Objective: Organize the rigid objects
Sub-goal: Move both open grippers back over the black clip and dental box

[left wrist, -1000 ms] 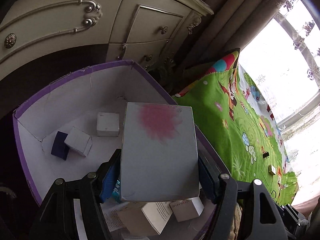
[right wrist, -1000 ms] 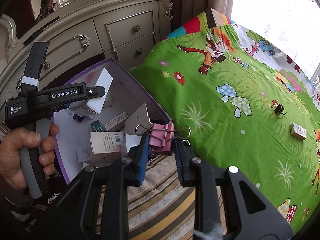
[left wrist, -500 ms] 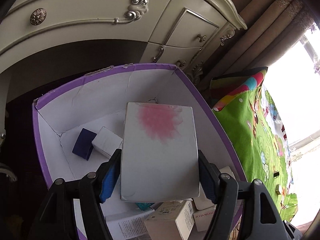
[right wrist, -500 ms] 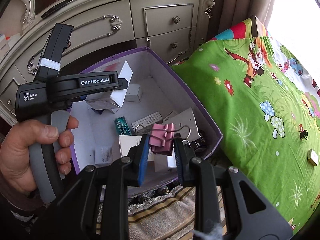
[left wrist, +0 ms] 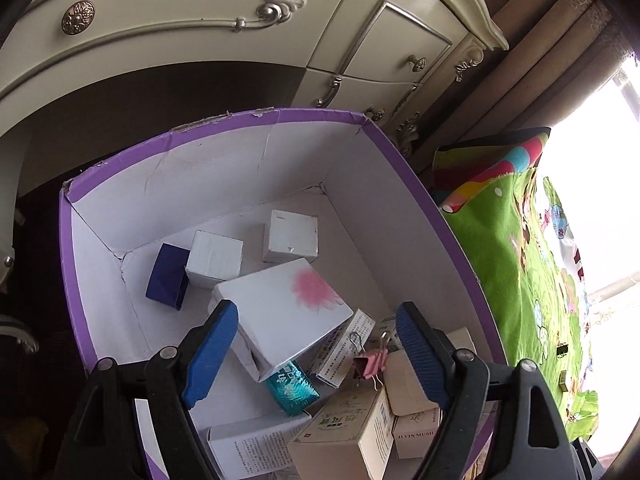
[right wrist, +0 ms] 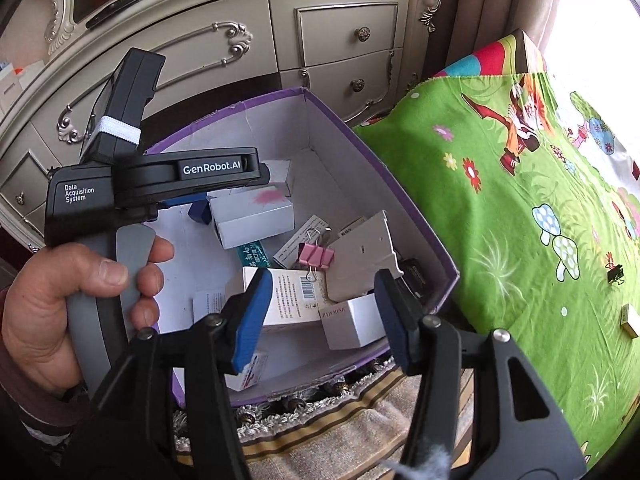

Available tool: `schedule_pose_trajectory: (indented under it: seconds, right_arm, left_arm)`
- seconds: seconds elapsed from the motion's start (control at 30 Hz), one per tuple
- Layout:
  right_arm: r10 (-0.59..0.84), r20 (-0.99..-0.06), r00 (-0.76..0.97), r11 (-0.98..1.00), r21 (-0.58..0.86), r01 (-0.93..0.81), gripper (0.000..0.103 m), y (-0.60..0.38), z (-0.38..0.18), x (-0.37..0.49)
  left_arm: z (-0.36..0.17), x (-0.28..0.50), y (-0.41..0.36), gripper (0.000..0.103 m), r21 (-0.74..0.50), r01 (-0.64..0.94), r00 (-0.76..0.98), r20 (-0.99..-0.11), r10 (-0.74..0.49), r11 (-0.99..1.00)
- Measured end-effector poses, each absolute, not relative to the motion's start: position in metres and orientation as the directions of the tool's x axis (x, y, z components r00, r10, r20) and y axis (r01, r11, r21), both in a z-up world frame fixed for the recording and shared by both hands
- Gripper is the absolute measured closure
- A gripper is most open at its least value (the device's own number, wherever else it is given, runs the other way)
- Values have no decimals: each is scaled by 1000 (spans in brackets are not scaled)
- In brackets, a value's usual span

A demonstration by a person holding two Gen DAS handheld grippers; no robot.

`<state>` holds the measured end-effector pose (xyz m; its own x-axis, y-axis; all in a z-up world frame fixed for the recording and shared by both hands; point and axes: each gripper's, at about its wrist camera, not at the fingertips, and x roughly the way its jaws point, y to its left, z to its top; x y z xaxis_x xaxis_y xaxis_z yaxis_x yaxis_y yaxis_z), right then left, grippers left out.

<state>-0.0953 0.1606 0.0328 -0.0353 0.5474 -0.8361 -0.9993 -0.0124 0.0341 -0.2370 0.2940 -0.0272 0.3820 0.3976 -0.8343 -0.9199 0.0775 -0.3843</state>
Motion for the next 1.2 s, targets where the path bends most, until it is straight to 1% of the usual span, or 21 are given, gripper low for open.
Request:
schedule_pose_trajectory:
  seconds: [0.13, 0.5, 0.93, 1.07, 1.13, 1.2]
  right_arm:
    - [554, -832, -32, 2, 39, -999, 41, 158, 35, -90]
    - [568, -823, 21, 81, 30, -996, 36, 147, 39, -51]
    - [572, -806, 152, 215, -32, -976, 28, 130, 44, 23]
    - [571, -799, 189, 275, -31, -961, 26, 121, 46, 53]
    - [569, -795, 210, 307, -32, -951, 23, 116, 46, 69]
    - [564, -793, 231, 339, -33, -940, 22, 109, 46, 85]
  left_arm:
    - [-23, -233, 290, 21, -384, -919, 384, -830, 403, 85]
    - [-12, -219, 282, 21, -392, -913, 401, -819, 410, 110]
    - [1, -171, 270, 21, -389, -899, 438, -812, 386, 203]
    - [3, -154, 264, 21, -380, -894, 445, -814, 374, 237]
    - [4, -146, 261, 21, -374, -893, 445, -816, 370, 251]
    - [4, -139, 259, 21, -368, -892, 445, -818, 364, 264]
